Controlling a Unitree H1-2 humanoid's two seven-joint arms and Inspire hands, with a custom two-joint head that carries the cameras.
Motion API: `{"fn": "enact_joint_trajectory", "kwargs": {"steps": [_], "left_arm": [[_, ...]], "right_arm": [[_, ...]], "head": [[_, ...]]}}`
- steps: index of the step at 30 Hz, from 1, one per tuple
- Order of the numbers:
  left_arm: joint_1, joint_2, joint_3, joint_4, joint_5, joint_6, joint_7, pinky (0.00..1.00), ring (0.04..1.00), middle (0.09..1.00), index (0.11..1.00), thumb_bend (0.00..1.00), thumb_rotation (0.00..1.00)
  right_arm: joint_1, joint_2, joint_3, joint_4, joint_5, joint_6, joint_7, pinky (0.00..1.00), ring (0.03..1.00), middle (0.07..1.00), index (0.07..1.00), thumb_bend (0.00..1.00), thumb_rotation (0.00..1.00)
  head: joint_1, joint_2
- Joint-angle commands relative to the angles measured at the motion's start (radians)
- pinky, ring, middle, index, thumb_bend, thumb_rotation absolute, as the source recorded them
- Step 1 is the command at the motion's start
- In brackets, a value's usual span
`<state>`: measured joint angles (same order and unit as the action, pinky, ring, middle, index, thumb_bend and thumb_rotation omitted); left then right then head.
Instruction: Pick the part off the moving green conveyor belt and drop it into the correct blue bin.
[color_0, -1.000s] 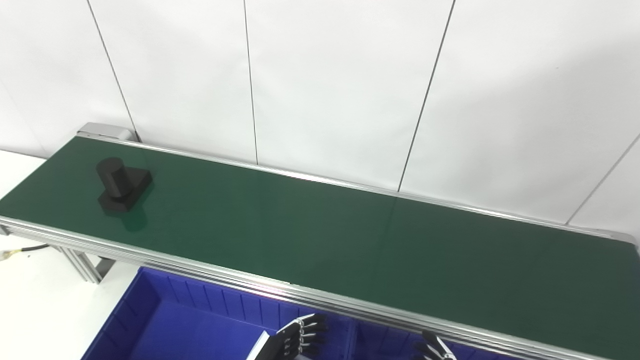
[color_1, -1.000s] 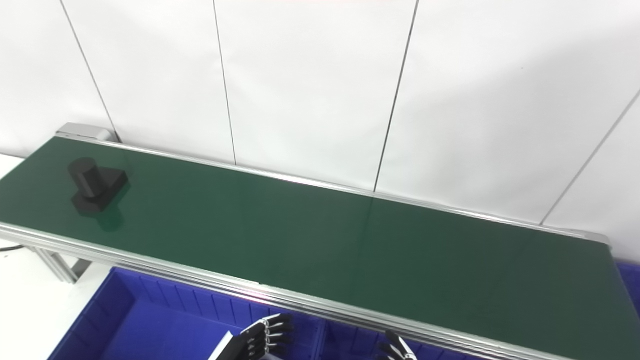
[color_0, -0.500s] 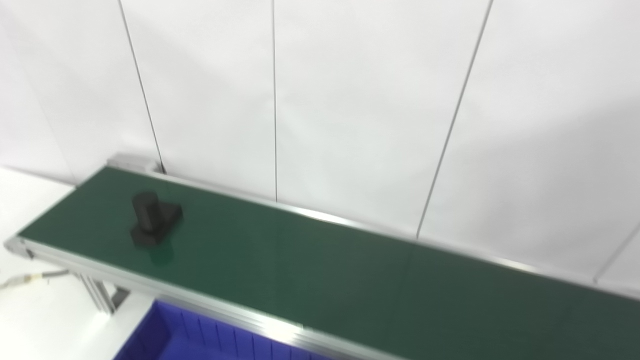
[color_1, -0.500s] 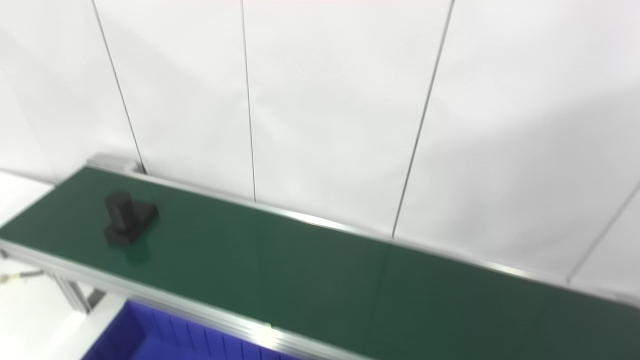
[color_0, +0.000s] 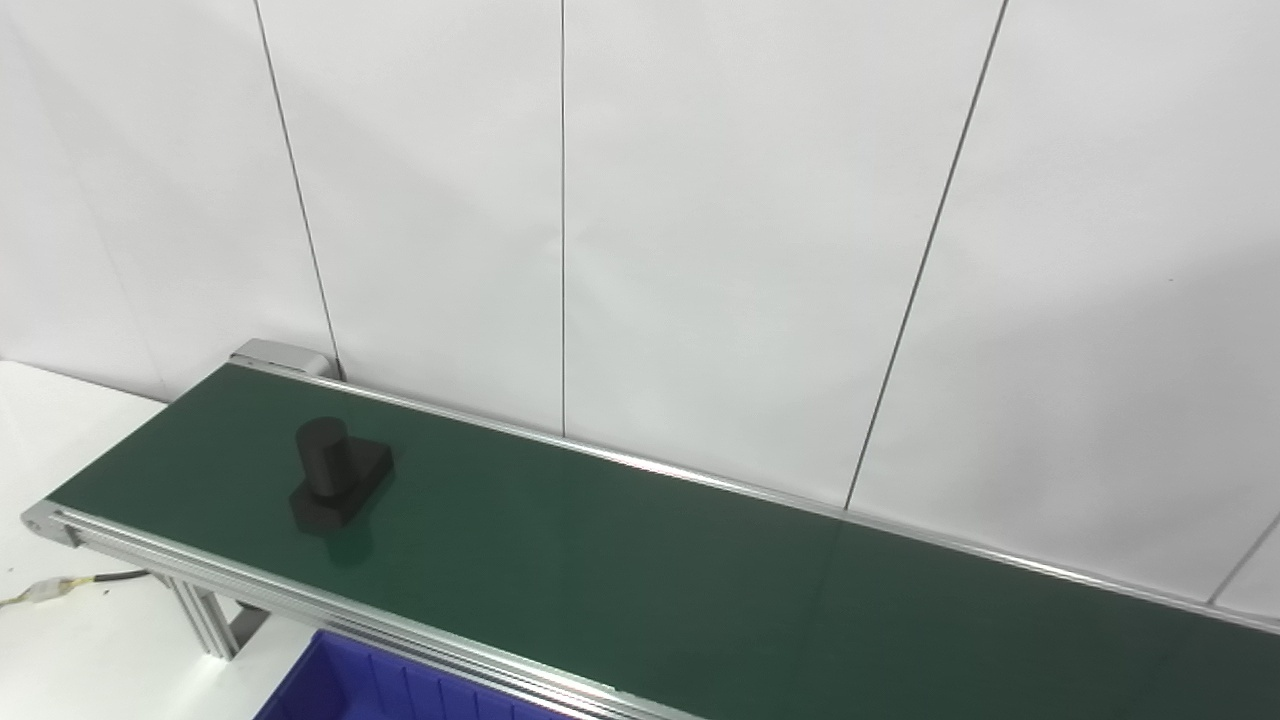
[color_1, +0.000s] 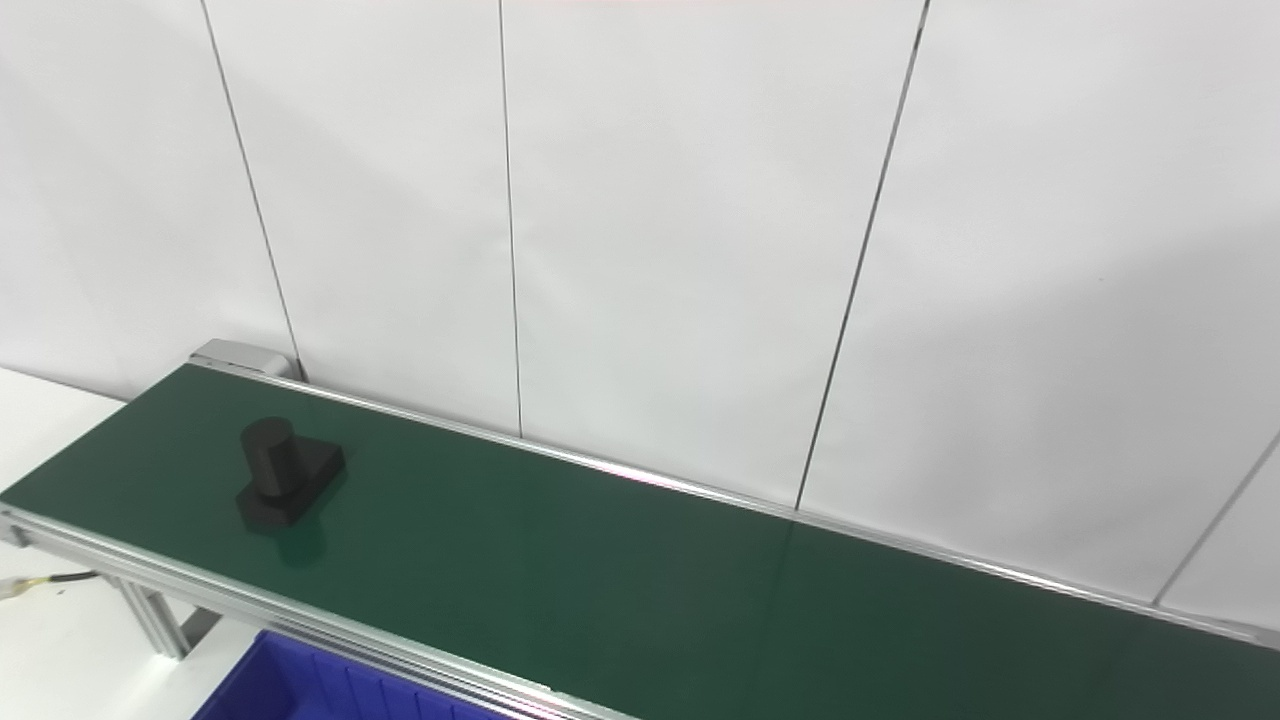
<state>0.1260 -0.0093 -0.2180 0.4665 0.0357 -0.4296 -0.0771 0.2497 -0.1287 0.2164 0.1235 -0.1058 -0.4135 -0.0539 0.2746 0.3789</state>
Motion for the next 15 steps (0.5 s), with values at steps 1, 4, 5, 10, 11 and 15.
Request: {"fn": "enact_joint_trajectory", "kwargs": {"steps": [1,4,5,10,11,15], "left_arm": [[-0.020,-0.011,-0.011,-0.020,0.002,-0.040,0.017,0.65,0.709,0.760,0.785,0.86,0.49],[-0.020,-0.012,-0.019,-0.022,0.004,-0.040,0.027,0.64,0.703,0.757,0.782,0.86,0.48],[-0.020,-0.012,-0.021,-0.023,0.003,-0.040,0.029,0.64,0.702,0.757,0.781,0.86,0.48],[-0.021,-0.012,-0.032,-0.025,0.003,-0.040,0.041,0.63,0.697,0.754,0.778,0.86,0.47],[-0.021,-0.012,-0.034,-0.024,0.003,-0.040,0.044,0.63,0.696,0.753,0.778,0.85,0.46],[-0.022,-0.011,-0.036,-0.022,0.002,-0.040,0.050,0.63,0.694,0.753,0.779,0.85,0.47]], "right_arm": [[-0.003,-0.011,-0.002,-0.048,-0.009,-0.056,-0.004,0.62,0.709,0.770,0.823,0.37,0.57],[0.002,-0.019,-0.006,-0.097,-0.003,-0.056,0.010,0.61,0.698,0.758,0.808,0.39,0.53],[0.003,-0.019,-0.010,-0.119,-0.002,-0.055,0.016,0.61,0.698,0.757,0.808,0.39,0.52],[-0.010,-0.025,-0.034,-0.237,-0.022,-0.022,0.039,0.57,0.681,0.742,0.797,0.40,0.49],[-0.015,-0.025,-0.040,-0.266,-0.028,0.001,0.044,0.57,0.680,0.742,0.795,0.41,0.50],[-0.051,-0.028,-0.060,-0.355,-0.042,0.064,0.069,0.57,0.689,0.753,0.801,0.41,0.54]], "head": [[0.003,0.003],[0.007,0.011],[0.007,0.011],[0.011,0.019],[0.011,0.020],[0.011,0.020]]}}
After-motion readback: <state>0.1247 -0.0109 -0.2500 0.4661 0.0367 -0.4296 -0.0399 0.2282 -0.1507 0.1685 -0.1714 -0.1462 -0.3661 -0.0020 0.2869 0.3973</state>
